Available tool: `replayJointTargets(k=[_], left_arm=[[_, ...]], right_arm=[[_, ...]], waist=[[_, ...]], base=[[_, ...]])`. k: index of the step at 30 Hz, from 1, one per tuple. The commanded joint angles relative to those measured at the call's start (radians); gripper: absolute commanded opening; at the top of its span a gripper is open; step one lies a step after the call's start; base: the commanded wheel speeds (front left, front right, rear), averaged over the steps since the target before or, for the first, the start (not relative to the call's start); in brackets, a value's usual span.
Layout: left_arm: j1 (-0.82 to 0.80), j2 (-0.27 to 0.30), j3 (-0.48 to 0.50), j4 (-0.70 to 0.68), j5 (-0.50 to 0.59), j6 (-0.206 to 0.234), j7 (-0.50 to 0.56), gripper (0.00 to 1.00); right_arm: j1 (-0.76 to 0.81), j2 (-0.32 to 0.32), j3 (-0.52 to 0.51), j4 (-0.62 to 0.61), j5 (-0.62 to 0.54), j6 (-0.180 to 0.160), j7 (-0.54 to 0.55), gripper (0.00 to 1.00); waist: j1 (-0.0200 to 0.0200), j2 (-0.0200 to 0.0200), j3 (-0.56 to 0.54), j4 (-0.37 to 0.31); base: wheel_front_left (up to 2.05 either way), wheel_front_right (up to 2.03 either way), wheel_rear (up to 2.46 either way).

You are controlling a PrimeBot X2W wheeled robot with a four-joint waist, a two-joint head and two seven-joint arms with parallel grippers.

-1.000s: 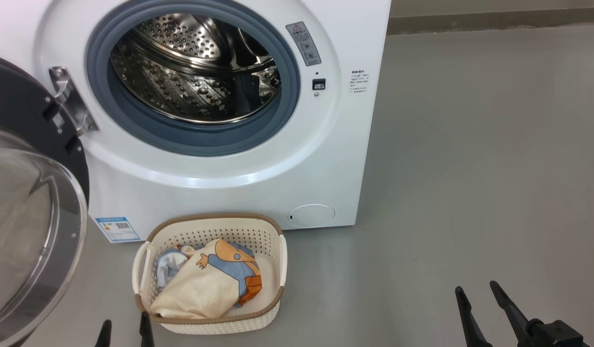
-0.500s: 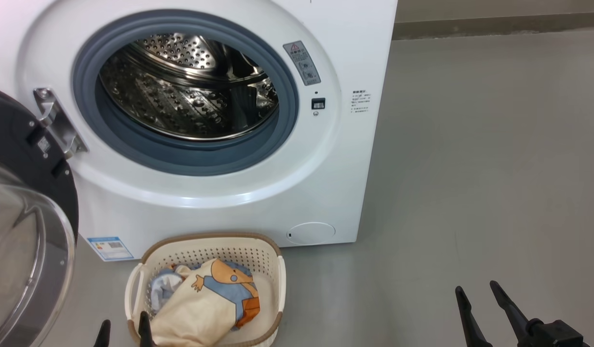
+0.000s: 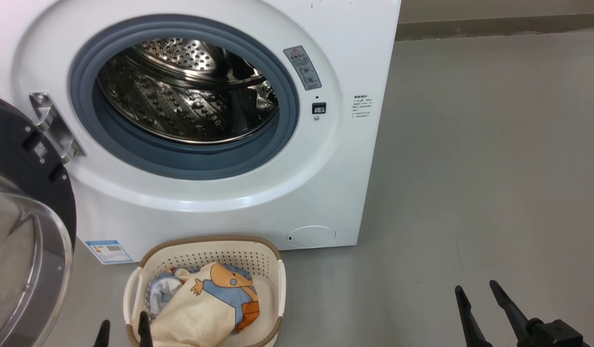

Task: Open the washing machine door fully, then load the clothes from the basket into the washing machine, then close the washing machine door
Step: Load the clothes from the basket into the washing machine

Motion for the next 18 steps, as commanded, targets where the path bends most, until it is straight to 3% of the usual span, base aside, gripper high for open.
replayJointTargets(k=[1,13,18], left_arm=[[-0.029,0.011,0.033,-0.022,0.006,0.008,-0.006,1.00],[-0.035,0.011,0.016,-0.006,0.025,0.007,-0.006,1.00],[-0.105,0.011,-0.011,0.084,0.026,0.001,-0.006,1.00]], right_arm=[[-0.037,-0.011,0.024,-0.025,-0.004,0.002,-0.012,1.00],[-0.054,-0.003,0.033,-0.026,0.005,0.002,-0.012,1.00],[-0.088,0.002,0.044,-0.032,0.015,0.002,-0.012,1.00]], waist=[[0.0000,-0.0001,0.002,-0.001],[0.0000,-0.0001,0.053,-0.026],[0.0000,-0.0001,0.153,-0.051]], base=[[0.00,0.00,0.00],[0.00,0.00,0.00],[0.00,0.00,0.00]])
